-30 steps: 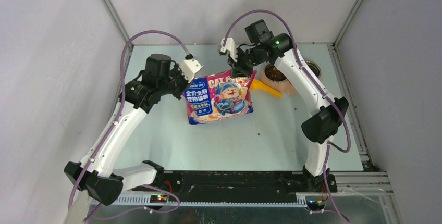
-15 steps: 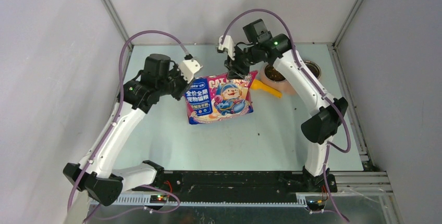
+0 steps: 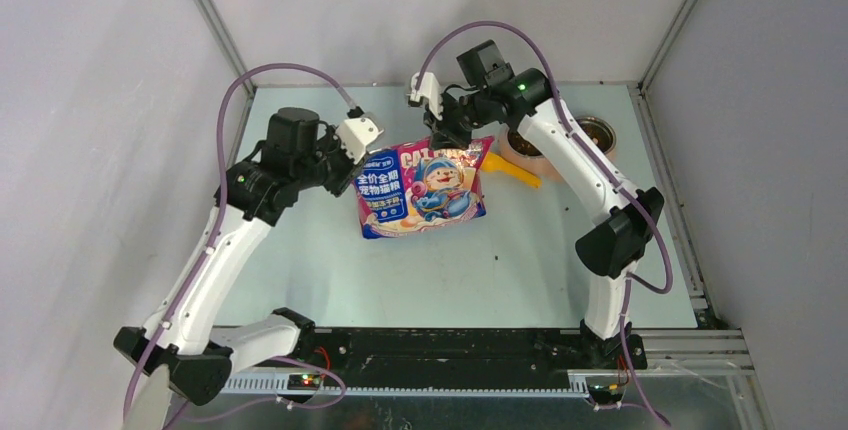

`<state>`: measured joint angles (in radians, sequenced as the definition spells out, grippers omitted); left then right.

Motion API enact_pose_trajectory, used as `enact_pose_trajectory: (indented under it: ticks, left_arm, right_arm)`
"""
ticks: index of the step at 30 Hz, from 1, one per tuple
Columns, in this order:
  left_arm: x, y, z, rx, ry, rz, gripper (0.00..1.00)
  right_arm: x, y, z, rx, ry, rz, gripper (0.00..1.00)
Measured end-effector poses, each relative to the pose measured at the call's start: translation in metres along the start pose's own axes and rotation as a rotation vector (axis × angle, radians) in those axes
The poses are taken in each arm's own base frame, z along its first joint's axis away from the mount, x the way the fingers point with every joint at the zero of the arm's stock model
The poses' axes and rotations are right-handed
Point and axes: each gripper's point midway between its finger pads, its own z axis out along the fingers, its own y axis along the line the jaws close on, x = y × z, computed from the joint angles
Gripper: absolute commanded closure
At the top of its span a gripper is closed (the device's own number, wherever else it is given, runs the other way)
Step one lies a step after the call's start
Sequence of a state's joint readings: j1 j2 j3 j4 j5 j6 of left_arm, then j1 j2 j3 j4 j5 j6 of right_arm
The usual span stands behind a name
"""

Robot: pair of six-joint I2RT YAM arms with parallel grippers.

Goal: Serve the pet food
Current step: Close the pet food bag at the center of the board.

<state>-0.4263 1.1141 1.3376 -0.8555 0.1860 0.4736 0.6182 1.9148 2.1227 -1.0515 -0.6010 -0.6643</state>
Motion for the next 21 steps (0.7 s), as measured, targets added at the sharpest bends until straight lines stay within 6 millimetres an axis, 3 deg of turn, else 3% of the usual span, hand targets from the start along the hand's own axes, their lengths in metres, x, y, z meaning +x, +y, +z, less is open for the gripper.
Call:
enact_pose_trajectory:
  ticks: [2, 5, 9, 12, 19, 21]
  left_arm:
    - [-0.001, -0.001, -0.003, -0.002, -0.006, 0.003, 0.6]
    - [0.0, -0.002, -0.007, -0.007, -0.015, 0.006, 0.6]
    - [0.004, -0.004, -0.009, -0.006, -0.013, 0.006, 0.59]
    - [0.005, -0.005, -0.008, -0.005, -0.012, 0.006, 0.59]
    - [0.005, -0.005, -0.009, -0.004, -0.011, 0.006, 0.59]
    - [0.006, -0.005, -0.008, -0.004, -0.01, 0.006, 0.59]
  right_arm:
    - [0.0, 0.0, 0.0, 0.0, 0.0, 0.002, 0.71]
    - [-0.004, 0.0, 0.002, 0.003, -0.009, -0.008, 0.67]
    - [-0.009, 0.001, 0.006, 0.011, -0.015, -0.032, 0.75]
    - [-0.014, 0.006, 0.01, 0.006, -0.018, -0.046, 0.99]
    - [-0.015, 0.008, 0.013, 0.005, -0.014, -0.05, 1.0]
    - [-0.015, 0.007, 0.015, 0.008, -0.015, -0.052, 0.9]
